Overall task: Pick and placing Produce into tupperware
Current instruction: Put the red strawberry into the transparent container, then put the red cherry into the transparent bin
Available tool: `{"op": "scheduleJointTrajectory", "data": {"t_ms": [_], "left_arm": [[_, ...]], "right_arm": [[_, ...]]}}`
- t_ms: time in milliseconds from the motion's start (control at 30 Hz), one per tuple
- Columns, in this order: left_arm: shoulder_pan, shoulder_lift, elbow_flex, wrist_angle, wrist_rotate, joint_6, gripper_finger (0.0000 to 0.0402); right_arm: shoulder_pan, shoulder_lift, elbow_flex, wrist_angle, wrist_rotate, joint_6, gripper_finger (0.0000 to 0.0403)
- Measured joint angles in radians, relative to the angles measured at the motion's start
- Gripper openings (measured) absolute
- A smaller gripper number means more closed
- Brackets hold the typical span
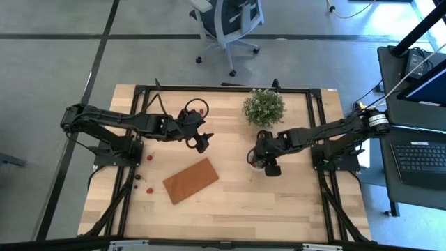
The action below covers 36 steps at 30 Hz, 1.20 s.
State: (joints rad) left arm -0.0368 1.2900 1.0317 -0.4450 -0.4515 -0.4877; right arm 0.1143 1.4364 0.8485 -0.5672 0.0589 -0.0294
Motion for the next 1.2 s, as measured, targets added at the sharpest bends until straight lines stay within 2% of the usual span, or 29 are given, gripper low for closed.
{"op": "scheduleJointTrajectory", "data": {"t_ms": [367, 600, 700, 833, 1033, 1200], "left_arm": [[0.001, 0.0, 0.0, 0.0, 0.0, 0.001, 0.031], [0.053, 0.0, 0.0, 0.0, 0.0, -0.039, 0.031], [0.104, 0.0, 0.0, 0.0, 0.001, -0.101, 0.031], [0.186, 0.025, 0.002, -0.003, 0.015, -0.089, 0.0307], [0.384, 0.117, 0.002, -0.011, 0.157, -0.164, 0.0296], [0.503, 0.224, 0.002, -0.012, 0.214, -0.161, 0.0289]], "right_arm": [[0.0, 0.0, 0.003, -0.001, 0.0, 0.026, 0.0173], [-0.004, -0.073, 0.109, 0.0, 0.001, 0.079, 0.0174], [-0.019, -0.135, 0.156, 0.001, 0.002, 0.086, 0.0171], [-0.057, -0.235, 0.186, 0.003, 0.011, 0.112, 0.0171], [-0.116, -0.364, 0.188, 0.02, 0.013, 0.178, 0.0171], [-0.138, -0.406, 0.188, 0.027, 0.013, 0.208, 0.0171]]}}
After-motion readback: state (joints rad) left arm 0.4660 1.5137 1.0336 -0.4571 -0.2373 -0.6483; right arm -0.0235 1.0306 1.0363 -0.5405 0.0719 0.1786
